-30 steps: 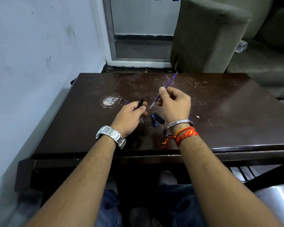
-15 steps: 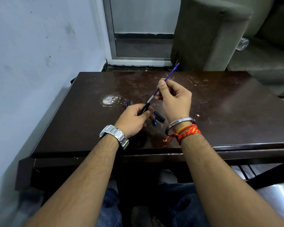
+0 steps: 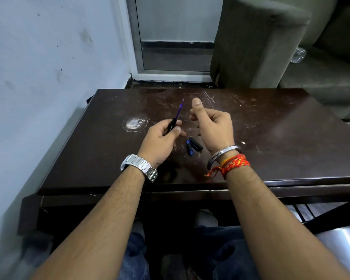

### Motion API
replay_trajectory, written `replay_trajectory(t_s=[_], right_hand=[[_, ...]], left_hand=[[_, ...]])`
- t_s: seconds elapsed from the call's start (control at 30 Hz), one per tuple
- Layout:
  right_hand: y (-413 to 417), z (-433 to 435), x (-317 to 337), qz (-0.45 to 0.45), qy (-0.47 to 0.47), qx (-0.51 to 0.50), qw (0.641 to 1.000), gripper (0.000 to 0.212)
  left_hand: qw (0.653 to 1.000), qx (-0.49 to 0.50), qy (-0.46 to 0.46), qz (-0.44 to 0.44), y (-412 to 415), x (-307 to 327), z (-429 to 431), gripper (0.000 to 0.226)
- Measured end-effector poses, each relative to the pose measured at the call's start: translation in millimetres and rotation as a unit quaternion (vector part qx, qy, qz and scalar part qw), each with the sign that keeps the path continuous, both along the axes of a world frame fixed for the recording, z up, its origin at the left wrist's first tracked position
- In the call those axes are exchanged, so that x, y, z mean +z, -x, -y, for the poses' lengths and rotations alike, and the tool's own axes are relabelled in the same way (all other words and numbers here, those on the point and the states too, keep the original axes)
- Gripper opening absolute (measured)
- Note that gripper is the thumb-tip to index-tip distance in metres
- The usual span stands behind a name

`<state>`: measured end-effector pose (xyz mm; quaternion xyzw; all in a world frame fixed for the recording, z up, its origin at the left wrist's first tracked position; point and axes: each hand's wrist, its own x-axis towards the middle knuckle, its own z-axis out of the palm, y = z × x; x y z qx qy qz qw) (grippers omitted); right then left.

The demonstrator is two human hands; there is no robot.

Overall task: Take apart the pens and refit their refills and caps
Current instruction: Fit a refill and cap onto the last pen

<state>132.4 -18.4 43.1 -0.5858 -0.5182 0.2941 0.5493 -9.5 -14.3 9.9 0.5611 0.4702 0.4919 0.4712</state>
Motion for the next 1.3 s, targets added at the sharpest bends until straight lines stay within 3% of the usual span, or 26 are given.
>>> replay_trajectory(t_s=[0.07,0.13,0.2,0.33,0.47,0.63,0.73,0.83,0.9,1.03,1.3], right_hand=[[-7.4,-3.9,-3.2,0.130,0.023,-0.033,0.991,0.042],[-9.3,-3.7,-7.9,0.276,0.088,0.013,0.957,0.022],[-6.1,-4.9,-15.1,0.361,0.151,0.063,0.918,0.013],[3.2,-10.8,-22.1,0.392,0.208,0.067,0.894,0.023],[6.7,-12.9,-23.5,0.398,0.210,0.067,0.890,0.015],[1.3,-8.4,-18.2,0.275,0.135,0.021,0.952,0.026],[-0.2,-7.6,-4.0,0.059,0.070,-0.030,0.995,0.017],[2.4,-6.7,7.4,-0.184,0.009,-0.025,0.983,0.009],[3.8,-4.2,12.6,-0.261,-0.020,-0.004,0.965,0.013],[7.5,0.3,16.0,-0.294,-0.024,0.033,0.955,0.013],[8.1,1.1,13.6,-0.240,-0.019,0.059,0.969,0.007]], left_hand=[[0.999,0.011,0.010,0.039,0.5,4.3,1.1,0.019],[0.997,0.015,0.021,0.066,-0.1,7.4,2.1,0.021],[0.997,0.020,0.022,0.071,-1.0,8.7,2.6,0.021],[0.997,0.022,0.015,0.067,0.4,7.8,2.2,0.016],[0.997,0.017,0.020,0.070,3.6,5.0,0.7,0.014],[0.998,0.012,0.014,0.052,6.4,0.4,-0.9,0.013],[0.999,-0.012,0.017,0.048,6.0,-1.6,-0.1,0.016],[0.999,-0.044,0.019,0.026,4.9,-2.6,2.1,0.018],[0.998,-0.065,0.017,0.009,3.3,-1.4,4.6,0.017],[0.995,-0.091,0.027,0.007,1.2,0.5,8.1,0.015],[0.995,-0.097,0.031,-0.003,1.3,1.2,7.3,0.014]])
